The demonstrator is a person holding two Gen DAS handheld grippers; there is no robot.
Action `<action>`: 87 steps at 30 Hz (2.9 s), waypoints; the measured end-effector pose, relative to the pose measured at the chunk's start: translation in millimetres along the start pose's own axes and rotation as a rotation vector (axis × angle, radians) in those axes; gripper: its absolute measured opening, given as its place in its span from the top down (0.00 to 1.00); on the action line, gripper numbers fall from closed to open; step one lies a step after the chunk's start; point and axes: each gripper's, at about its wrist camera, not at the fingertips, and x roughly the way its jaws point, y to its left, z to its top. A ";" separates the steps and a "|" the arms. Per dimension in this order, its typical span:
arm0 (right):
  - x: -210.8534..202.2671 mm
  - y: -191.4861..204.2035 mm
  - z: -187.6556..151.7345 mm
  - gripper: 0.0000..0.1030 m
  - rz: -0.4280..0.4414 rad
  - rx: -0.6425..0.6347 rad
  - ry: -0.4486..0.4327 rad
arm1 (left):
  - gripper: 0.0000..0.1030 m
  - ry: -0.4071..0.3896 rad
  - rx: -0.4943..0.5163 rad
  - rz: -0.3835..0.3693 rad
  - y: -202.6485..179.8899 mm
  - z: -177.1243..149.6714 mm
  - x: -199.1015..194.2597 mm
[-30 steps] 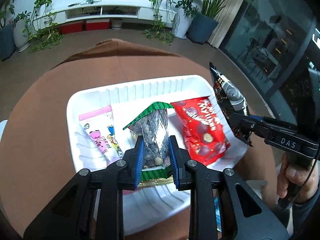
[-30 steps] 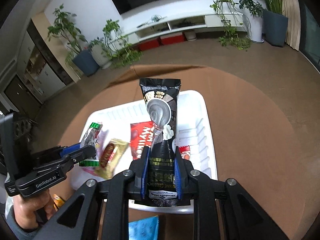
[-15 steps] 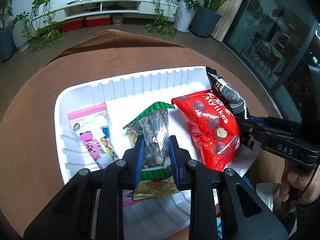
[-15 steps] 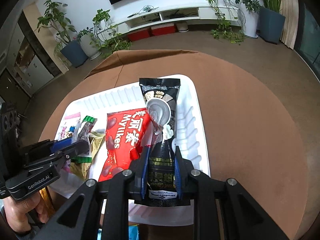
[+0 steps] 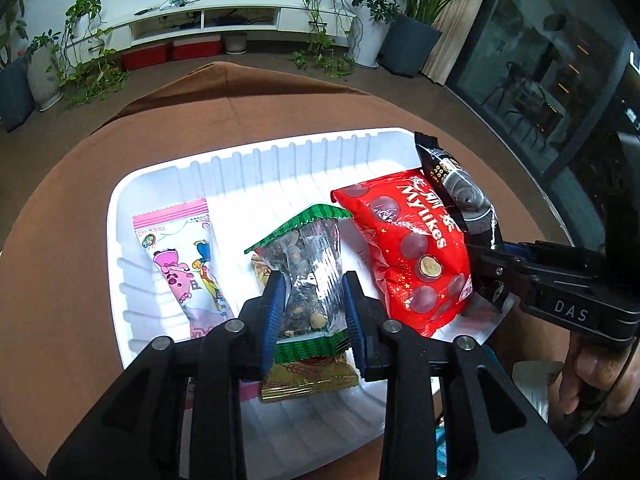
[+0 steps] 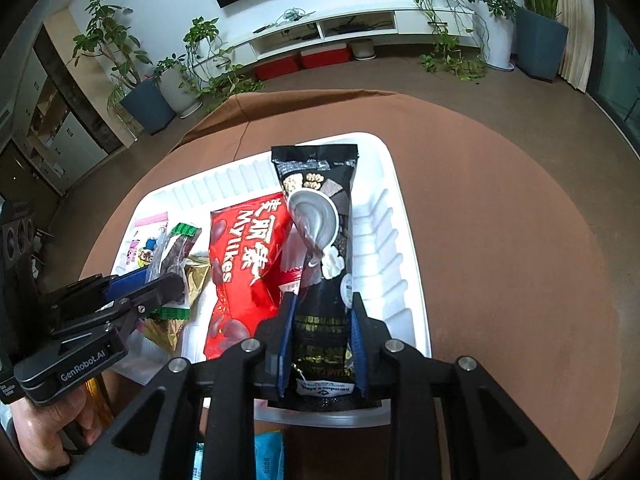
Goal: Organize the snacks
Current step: 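Carry both packets over the white tray and open both grippers, then withdraw both tools from the tray back over the remaining snacks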
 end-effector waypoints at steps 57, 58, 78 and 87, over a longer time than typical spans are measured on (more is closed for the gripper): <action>-176.4 37.0 -249.9 0.07 0.140 0.159 -0.279 | 0.00 -0.153 -0.307 0.076 19.9 -251.4 -196.3; -175.2 38.9 -251.1 0.07 0.139 0.150 -0.275 | 0.00 -0.147 -0.308 0.079 20.4 -249.1 -194.7; -168.8 31.5 -258.3 0.07 0.159 0.159 -0.266 | 0.01 0.052 -0.403 0.234 67.1 -151.8 -112.2; -162.9 25.5 -257.9 0.07 0.163 0.170 -0.257 | 0.23 0.098 -0.263 0.267 62.2 -138.2 -90.5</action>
